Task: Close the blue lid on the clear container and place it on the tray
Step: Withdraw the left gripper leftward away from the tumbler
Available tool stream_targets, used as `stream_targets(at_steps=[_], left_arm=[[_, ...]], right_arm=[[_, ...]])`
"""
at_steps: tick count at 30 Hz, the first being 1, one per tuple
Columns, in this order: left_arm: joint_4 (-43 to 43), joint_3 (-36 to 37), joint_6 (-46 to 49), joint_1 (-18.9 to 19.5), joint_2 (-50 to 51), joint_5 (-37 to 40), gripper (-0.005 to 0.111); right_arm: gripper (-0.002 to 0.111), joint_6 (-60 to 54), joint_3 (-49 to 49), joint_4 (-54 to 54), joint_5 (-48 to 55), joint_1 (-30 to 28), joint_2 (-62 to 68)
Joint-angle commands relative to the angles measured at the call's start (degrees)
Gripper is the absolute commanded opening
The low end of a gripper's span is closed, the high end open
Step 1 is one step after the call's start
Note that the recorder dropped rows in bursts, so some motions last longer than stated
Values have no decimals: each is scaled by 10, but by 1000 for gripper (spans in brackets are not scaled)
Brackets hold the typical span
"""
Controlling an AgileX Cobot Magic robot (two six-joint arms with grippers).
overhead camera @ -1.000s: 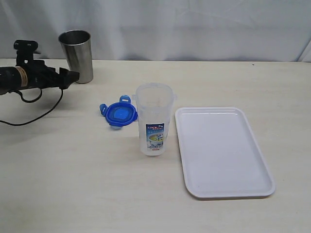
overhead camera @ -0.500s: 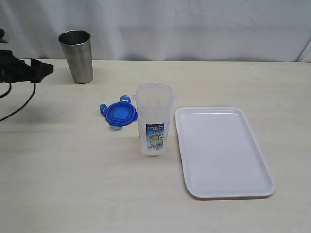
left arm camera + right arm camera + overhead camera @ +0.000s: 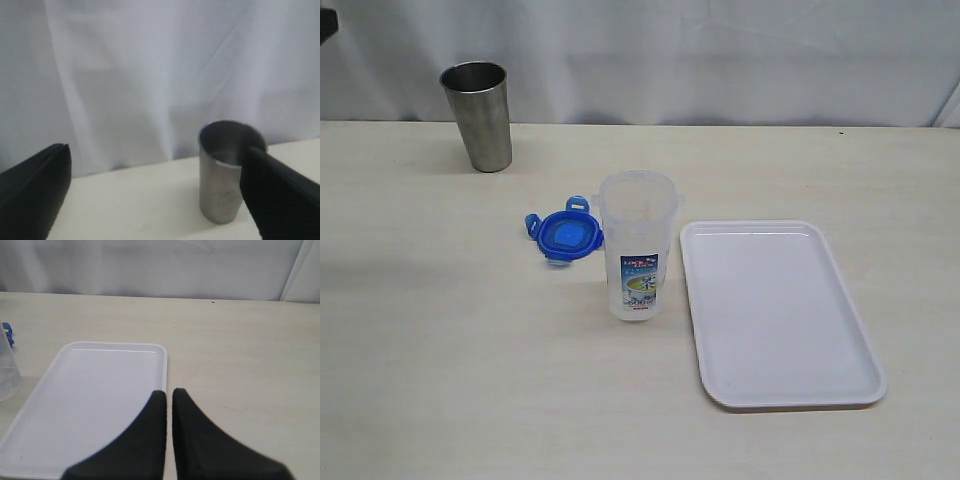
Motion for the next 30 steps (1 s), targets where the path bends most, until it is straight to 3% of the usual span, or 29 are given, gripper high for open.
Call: stream_targets(at_steps=[1, 5, 11, 15, 16, 17, 19, 21, 24, 27, 30], left_arm=[[-1, 4, -12, 1, -34, -61, 85], [19, 5, -74, 1, -41, -91, 85], [52, 9, -150, -18, -41, -69, 85], [137, 9, -245, -76, -41, -7, 85], [166, 9, -283, -93, -41, 23, 82], [237, 9, -365, -115, -41, 59, 72], [296, 9, -405, -138, -40, 70, 51], [303, 9, -422, -139, -40, 45, 38], [331, 9, -519, -139, -35, 7, 38], [331, 9, -523, -139, 2, -62, 38], [331, 9, -488, -139, 45, -47, 38]], right_arm=[[4, -2, 1, 0, -1, -2, -2], [4, -2, 1, 0, -1, -2, -2], [4, -2, 1, 0, -1, -2, -2], [4, -2, 1, 0, -1, -2, -2], [4, -2, 1, 0, -1, -2, -2], [4, -2, 1, 0, -1, -2, -2], [4, -2, 1, 0, -1, -2, -2], [4, -2, 1, 0, -1, -2, -2], [4, -2, 1, 0, -1, -2, -2], [4, -2, 1, 0, -1, -2, -2], [4, -2, 1, 0, -1, -2, -2]])
